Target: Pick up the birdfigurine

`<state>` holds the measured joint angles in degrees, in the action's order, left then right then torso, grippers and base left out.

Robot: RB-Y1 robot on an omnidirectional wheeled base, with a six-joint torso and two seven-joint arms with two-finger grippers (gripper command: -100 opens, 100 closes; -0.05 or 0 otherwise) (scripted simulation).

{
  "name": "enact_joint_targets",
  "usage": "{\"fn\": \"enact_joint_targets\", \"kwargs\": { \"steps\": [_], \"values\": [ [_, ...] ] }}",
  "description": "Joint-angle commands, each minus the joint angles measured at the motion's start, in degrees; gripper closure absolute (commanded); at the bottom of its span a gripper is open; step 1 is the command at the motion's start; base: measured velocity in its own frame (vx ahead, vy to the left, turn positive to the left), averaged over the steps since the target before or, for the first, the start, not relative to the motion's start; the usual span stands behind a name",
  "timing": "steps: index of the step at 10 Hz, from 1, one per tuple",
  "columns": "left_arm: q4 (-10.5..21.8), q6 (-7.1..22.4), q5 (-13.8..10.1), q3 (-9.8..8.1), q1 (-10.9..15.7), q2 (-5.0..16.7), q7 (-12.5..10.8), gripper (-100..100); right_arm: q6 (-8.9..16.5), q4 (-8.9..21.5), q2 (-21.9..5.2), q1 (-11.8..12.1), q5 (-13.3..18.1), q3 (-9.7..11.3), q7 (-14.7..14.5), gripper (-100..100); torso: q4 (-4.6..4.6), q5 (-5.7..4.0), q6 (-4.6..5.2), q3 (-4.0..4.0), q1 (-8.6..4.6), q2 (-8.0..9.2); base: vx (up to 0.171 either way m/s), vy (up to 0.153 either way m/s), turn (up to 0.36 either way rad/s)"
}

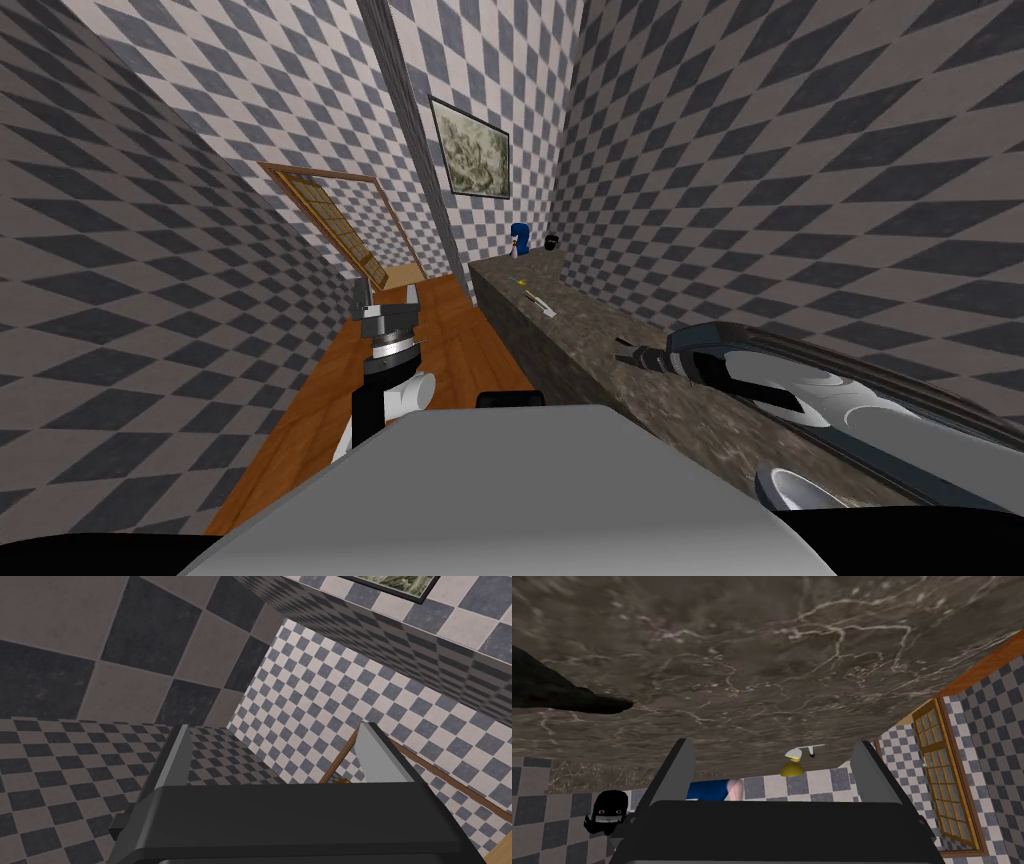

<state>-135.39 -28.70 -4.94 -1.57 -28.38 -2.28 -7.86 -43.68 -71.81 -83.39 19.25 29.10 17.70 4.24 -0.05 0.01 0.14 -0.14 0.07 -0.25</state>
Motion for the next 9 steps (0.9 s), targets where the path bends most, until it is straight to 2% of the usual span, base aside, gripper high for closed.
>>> {"fn": "enact_joint_targets", "kwargs": {
  "steps": [1, 2, 3, 4, 5, 6, 9],
  "values": [
    [0.0, 0.0, 0.0, 0.0, 0.0, 0.0, 0.0, 0, 0.9, 2.0, -2.6, 0.4, 1.8, 1.0, -0.8, -100, 0.0, 0.0, 0.0, 0.0, 0.0, 0.0, 0.029, 0.021, 0.119],
    [0.0, 0.0, 0.0, 0.0, 0.0, 0.0, 0.0, 0, 1.2, 3.5, -4.2, 0.5, 3.3, 1.9, -1.4, -100, 0.01, 0.01, -0.06, 0.02, 0.03, 0.03, 0.042, 0.019, 0.268],
    [0.0, 0.0, 0.0, 0.01, 0.0, 0.0, 0.0, 0, 1.2, 2.4, -4.2, 1.1, 3.3, 1.9, -1.4, -100, 0.0, 0.02, -0.08, 0.0, 0.04, 0.0, 0.037, 0.004, 0.109],
    [0.0, 0.0, 0.0, 0.0, 0.0, 0.0, 0.0, 0, 1.2, 4.0, -4.2, 0.5, 3.3, 1.9, -1.4, -100, 0.0, -0.02, -0.03, 0.0, -0.01, 0.0, 0.016, 0.001, -0.014],
    [0.0, 0.0, 0.0, 0.0, 0.0, 0.0, 0.0, 0, 1.5, 5.9, -5.4, 0.7, 4.8, 2.9, -2.0, -100, 0.02, -0.02, 0.0, 0.05, -0.04, 0.09, 0.022, 0.004, 0.176],
    [0.0, 0.0, 0.0, 0.0, 0.0, 0.0, 0.0, 0, 1.5, 5.9, -5.4, 0.7, 4.8, 2.9, -2.0, -100, 0.02, -0.01, -0.07, 0.04, -0.03, 0.07, 0.025, -0.003, 0.088],
    [0.0, 0.0, 0.0, 0.0, 0.0, 0.0, 0.0, 0, 2.2, 10.1, -7.7, 1.7, 8.3, 6.0, -3.5, -100, -0.01, -0.02, -0.06, -0.02, -0.06, -0.04, 0.051, -0.006, 0.175]
  ]
}}
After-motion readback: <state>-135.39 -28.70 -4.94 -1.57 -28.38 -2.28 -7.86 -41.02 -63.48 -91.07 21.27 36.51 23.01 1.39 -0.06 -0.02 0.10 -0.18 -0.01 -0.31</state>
